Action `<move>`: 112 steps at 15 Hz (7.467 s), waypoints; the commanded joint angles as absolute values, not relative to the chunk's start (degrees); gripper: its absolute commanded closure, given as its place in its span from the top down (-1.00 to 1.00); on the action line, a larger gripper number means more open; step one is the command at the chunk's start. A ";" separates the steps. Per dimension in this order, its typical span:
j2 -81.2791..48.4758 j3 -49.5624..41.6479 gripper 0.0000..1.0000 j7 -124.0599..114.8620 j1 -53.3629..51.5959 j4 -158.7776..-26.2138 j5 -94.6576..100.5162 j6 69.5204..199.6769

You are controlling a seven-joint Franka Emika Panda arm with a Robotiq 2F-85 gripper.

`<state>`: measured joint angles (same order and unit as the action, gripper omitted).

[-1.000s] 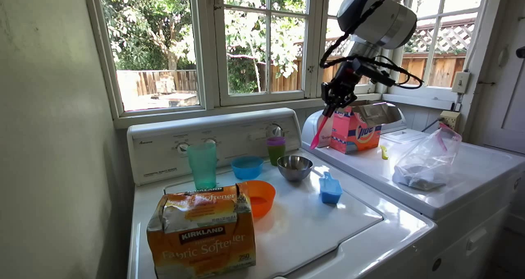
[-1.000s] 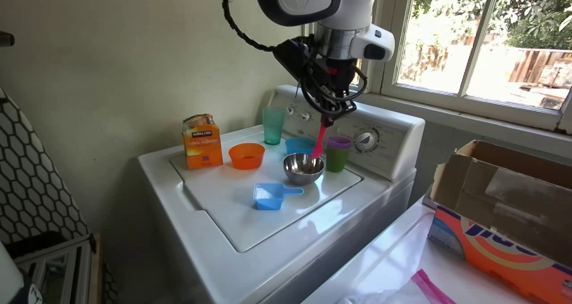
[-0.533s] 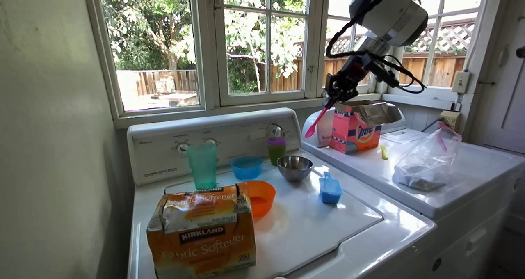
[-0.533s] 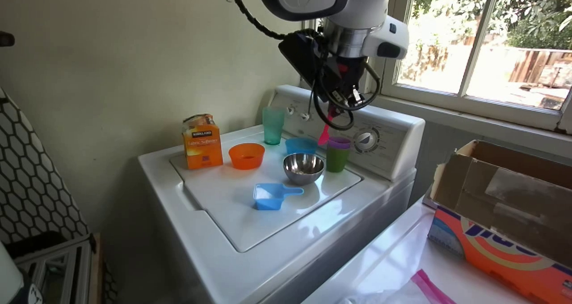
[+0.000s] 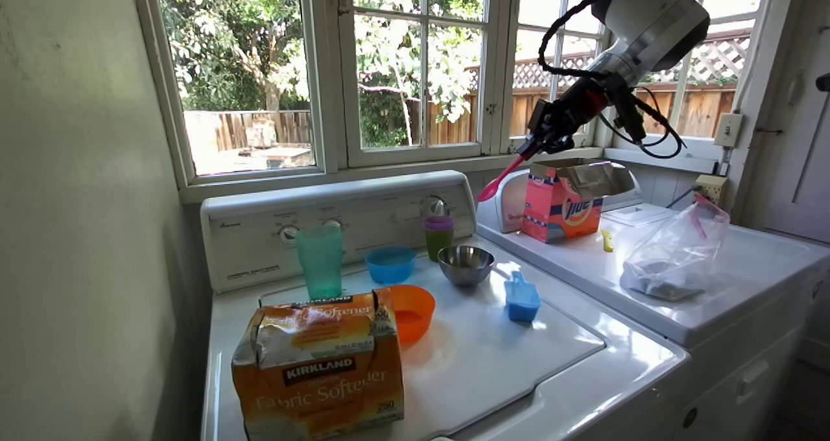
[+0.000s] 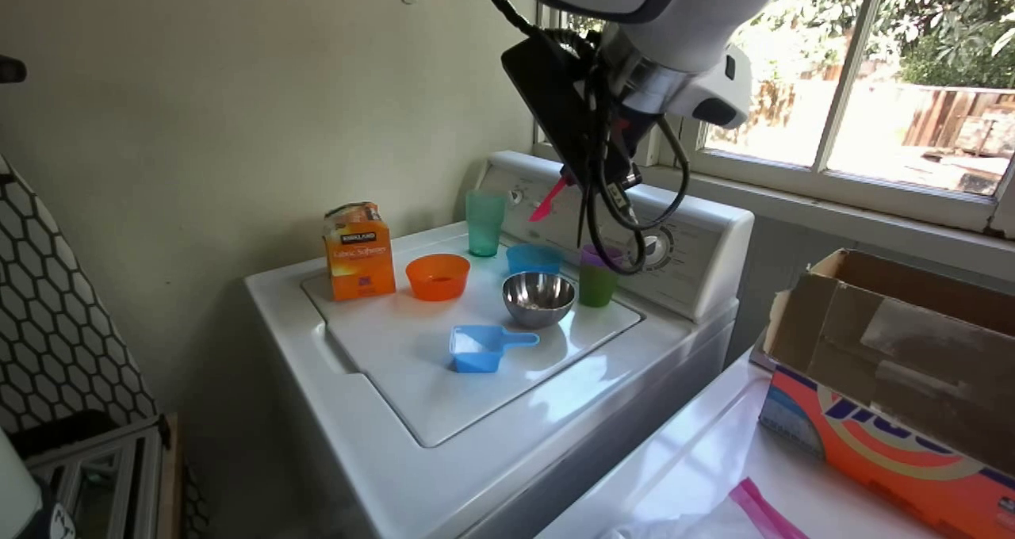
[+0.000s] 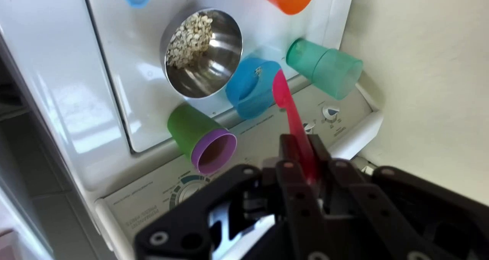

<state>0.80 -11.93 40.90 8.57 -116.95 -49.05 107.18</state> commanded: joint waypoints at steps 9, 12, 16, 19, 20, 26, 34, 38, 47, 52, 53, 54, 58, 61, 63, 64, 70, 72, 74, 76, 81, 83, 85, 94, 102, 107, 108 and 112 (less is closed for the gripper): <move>-6.26 -11.27 -0.77 41.15 11.35 -112.50 -43.59 102.96; -6.11 -11.27 -0.77 41.15 11.35 -112.48 -43.59 102.96; -6.84 -11.32 -0.94 41.74 11.63 -111.74 -44.12 101.70; -7.39 -11.07 -0.94 40.84 11.49 -110.79 -44.10 100.70; -8.11 -10.98 -0.94 40.71 11.58 -110.22 -44.57 99.90; -11.68 -9.89 -0.94 41.19 11.60 -107.46 -43.79 92.59; -12.25 -9.13 -0.77 39.08 11.52 -108.84 -41.59 99.34; -13.48 -8.39 -0.94 40.73 11.00 -107.81 -44.61 104.17; -21.37 -5.62 -0.94 43.16 11.77 -100.65 -49.05 109.86; -24.75 -5.43 -0.94 43.32 12.92 -98.70 -47.71 108.78; -25.34 -5.40 -0.94 43.00 13.13 -98.31 -47.30 108.22; -26.14 -5.53 -0.94 42.06 13.26 -97.84 -46.09 106.89; -28.34 -5.18 -0.94 41.50 13.72 -96.44 -42.87 103.17; -29.58 -4.60 -0.94 41.27 13.82 -95.03 -40.64 100.50; -30.23 -4.09 -0.94 41.43 13.88 -93.99 -39.52 98.76; -30.48 -3.73 -0.94 41.63 13.85 -93.56 -39.33 98.30; -32.73 -1.67 -0.94 41.00 13.18 -90.83 -38.16 97.67; -32.69 -1.34 -0.94 40.43 13.59 -90.54 -38.08 97.10; -31.55 -1.06 -0.77 41.48 13.50 -92.51 -38.98 99.43; -31.60 -1.07 -0.77 41.41 13.61 -92.24 -38.91 99.15; -33.82 -0.16 -0.94 43.67 16.89 -90.58 -45.54 97.25; -34.24 -0.44 -0.94 44.63 18.15 -90.79 -48.50 96.94; -34.78 -0.83 -0.94 45.26 18.48 -90.73 -49.76 96.73; -31.97 -2.34 -0.94 43.65 13.94 -94.14 -43.70 104.25; -28.72 -1.91 -0.94 41.90 14.75 -97.10 -44.41 111.08; -30.81 -1.64 -0.94 38.74 15.10 -94.92 -42.30 104.52; -31.30 -1.47 -0.94 38.60 15.13 -94.53 -42.26 103.44; -33.76 -0.86 -0.94 37.47 15.49 -92.59 -43.11 98.61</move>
<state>-31.54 -1.56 39.24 14.75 -94.75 -43.31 102.76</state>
